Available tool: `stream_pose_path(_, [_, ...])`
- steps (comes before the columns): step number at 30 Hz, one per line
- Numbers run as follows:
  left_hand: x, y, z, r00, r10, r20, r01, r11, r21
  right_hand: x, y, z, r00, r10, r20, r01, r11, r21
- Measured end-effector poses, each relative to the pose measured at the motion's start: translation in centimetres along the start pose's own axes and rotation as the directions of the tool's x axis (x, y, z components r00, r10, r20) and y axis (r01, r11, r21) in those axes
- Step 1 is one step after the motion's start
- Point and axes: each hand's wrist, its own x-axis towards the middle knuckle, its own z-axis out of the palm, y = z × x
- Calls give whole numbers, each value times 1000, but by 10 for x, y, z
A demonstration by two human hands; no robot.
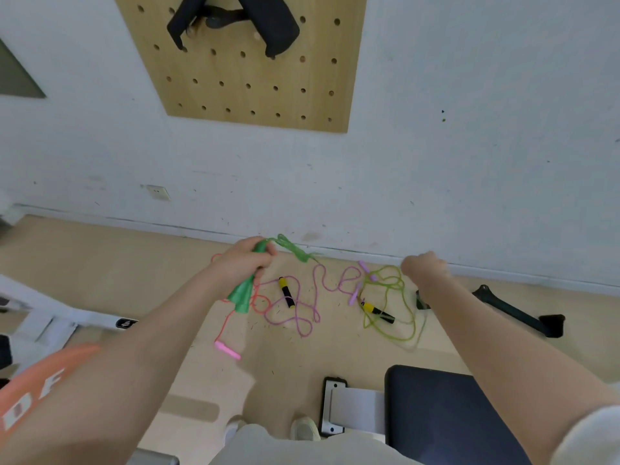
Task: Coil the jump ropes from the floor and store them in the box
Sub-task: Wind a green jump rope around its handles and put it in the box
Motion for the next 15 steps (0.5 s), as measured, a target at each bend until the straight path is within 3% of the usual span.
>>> stream_pose_path(2, [-11,22,10,977,87,192,-95,995,28,-16,-17,14,963,-220,157,168,943,289])
stream_pose_path(3, [-16,30,14,959,124,256,-139,990,40,-28,-27,19,888,-352,296,213,885,415])
stream_pose_path(6, [-29,47,17,905,193,379,-239,968,77,-62,-49,31,581,-562,589,320,823,470])
stream_pose_path(8, [-34,48,14,872,244,425,-289,956,45,-72,-56,39,472,-585,659,334,811,481])
stream_pose_path(10, [-34,42,5,872,296,390,-302,952,-47,-76,-55,44,429,-563,706,237,825,514])
stream_pose_path(12, [-33,33,-5,911,315,266,-266,942,-204,-76,-51,45,377,-561,737,171,824,539])
stream_pose_path(15, [-27,12,-23,963,266,50,-217,868,-446,-71,-48,43,391,-585,711,238,810,536])
